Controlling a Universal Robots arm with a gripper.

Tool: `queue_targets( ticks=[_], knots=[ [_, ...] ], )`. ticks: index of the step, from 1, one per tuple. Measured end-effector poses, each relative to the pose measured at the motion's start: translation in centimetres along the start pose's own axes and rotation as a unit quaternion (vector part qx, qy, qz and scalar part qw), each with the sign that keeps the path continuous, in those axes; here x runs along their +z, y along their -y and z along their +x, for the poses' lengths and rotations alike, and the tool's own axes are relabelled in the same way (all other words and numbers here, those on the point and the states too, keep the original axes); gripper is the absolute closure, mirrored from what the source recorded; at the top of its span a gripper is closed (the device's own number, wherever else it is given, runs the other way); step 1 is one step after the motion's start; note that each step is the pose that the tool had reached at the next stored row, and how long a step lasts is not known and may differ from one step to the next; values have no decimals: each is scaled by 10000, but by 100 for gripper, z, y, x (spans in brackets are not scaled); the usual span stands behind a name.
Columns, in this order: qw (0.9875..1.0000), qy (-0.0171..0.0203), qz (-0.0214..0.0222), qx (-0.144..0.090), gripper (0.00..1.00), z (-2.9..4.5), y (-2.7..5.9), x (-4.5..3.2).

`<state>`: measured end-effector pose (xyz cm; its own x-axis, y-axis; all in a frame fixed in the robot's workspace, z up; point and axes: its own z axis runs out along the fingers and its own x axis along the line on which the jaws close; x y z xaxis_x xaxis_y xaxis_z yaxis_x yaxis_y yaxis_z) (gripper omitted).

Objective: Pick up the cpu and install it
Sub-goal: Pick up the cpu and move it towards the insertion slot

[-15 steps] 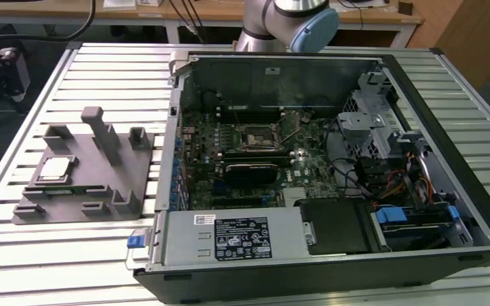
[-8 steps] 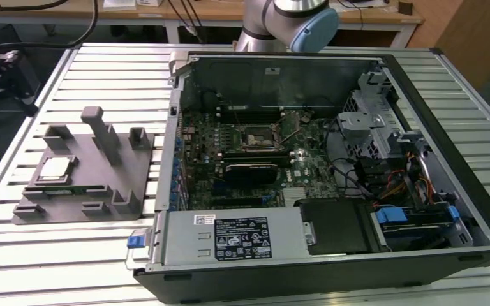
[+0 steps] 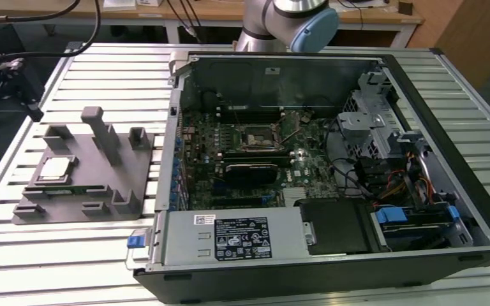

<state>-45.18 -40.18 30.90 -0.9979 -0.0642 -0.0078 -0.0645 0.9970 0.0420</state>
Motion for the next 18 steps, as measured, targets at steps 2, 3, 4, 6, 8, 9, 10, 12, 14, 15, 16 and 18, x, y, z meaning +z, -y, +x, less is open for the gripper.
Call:
queue_targets(
  ticks=[2, 3, 4, 6, 8, 9, 10, 12, 14, 15, 16, 18],
  knots=[
    [10000, -1, 1, -11, 17, 0, 2, 37],
    [10000, -2, 1, -27, 17, 1, 3, 55],
    [10000, -3, 1, -54, 11, 2, 4, 73],
    [10000, -4, 0, -77, 11, 1, 7, 109],
    [10000, -4, 0, -79, 11, 2, 15, 145],
    [10000, -4, 0, -78, 11, 2, 16, 164],
    [10000, -4, 0, -78, 11, 2, 19, 183],
    [10000, -4, 0, -78, 11, 3, 27, 218],
    [10000, -4, 0, -77, 11, 4, 29, 251],
    [10000, -4, 0, -77, 11, 4, 31, 266],
    [10000, -4, 0, -78, 11, 4, 32, 280],
    [10000, -4, 0, -78, 11, 4, 34, 304]
  ],
)
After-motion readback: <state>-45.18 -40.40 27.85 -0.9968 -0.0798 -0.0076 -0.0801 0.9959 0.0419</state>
